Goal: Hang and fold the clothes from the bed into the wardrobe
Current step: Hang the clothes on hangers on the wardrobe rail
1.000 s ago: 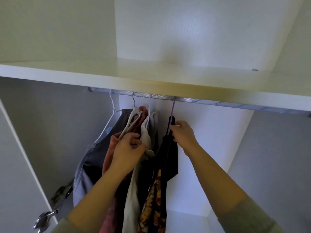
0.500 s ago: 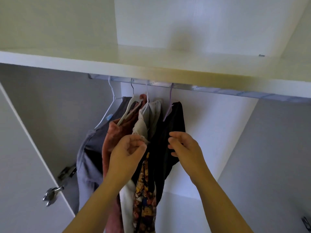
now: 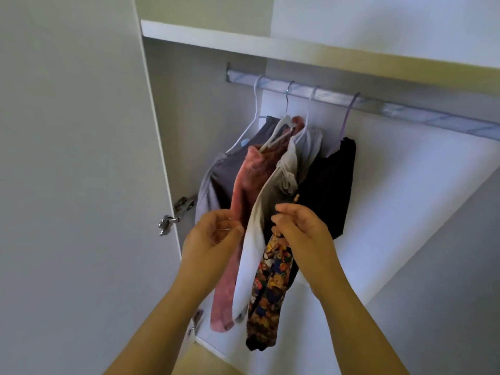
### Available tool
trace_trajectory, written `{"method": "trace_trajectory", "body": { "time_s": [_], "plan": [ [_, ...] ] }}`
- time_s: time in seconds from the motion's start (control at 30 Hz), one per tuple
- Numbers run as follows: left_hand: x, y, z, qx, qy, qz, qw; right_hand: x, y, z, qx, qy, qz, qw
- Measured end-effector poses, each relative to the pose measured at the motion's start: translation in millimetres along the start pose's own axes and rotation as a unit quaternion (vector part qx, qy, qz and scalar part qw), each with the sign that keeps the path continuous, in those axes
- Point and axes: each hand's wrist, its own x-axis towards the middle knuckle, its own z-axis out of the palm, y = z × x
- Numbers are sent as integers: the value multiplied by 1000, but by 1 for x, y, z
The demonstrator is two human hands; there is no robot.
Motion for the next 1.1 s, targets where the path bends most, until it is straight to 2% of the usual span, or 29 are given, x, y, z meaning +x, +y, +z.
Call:
{"method": "trace_trajectory", "body": {
  "time_s": [0.17, 0.5, 0.6, 0.87, 1.1],
  "plan": [
    [-39, -7, -78, 6, 42, -23, 999, -36, -16, 69, 14, -77, -7, 997],
    [-129, -22, -208, 5, 226, -86, 970, -103, -38, 204, 68, -251, -2, 966],
    [-156, -24, -229, 8, 297, -94, 950, -118, -45, 233, 66, -314, -23, 947],
    [-227, -25, -252, 24, 459, -122, 879, -164, -48, 277, 52, -485, -72, 870],
    [-282, -28, -280, 42, 551, -151, 820, -210, -47, 317, 44, -571, -87, 815]
  ]
}}
